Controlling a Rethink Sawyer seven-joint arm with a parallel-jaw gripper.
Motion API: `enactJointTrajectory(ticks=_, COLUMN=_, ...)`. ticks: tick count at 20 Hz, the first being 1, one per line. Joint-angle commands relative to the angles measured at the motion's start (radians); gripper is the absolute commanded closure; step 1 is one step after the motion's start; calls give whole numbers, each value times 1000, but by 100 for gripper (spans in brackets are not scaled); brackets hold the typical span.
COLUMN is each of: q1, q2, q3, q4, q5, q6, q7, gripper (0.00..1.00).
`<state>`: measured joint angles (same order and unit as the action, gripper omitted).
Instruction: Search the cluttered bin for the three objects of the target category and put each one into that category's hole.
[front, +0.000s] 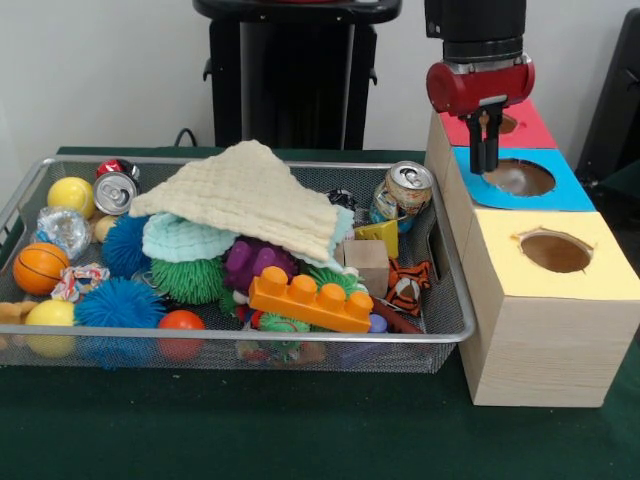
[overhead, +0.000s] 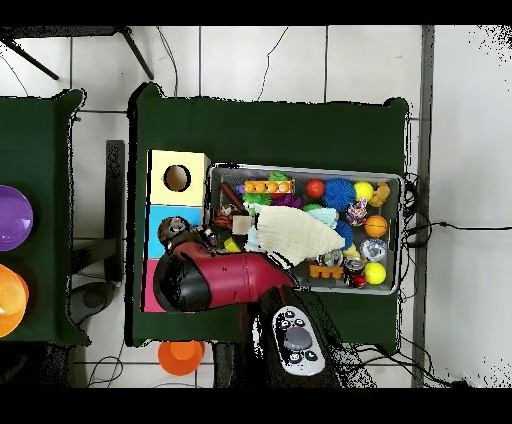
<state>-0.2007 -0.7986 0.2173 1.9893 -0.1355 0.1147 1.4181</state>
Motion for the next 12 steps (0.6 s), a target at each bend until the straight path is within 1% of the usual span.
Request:
enactJointTrajectory(ticks=1, q1=-40, q2=-8, q3=109, q4=-9, q5=-40, q6=-74, q7=138, gripper=100)
enactJointTrajectory(ticks=7, q1=-29, q2=6, q3=103, q4=-26, q5=-25, q6=-28, q7=119, gripper=100)
enactJointTrajectory(ticks=12, q1=-27, q2=14, q3=95, q4=-24, q5=-25, q6=-6, q7=113, gripper=100)
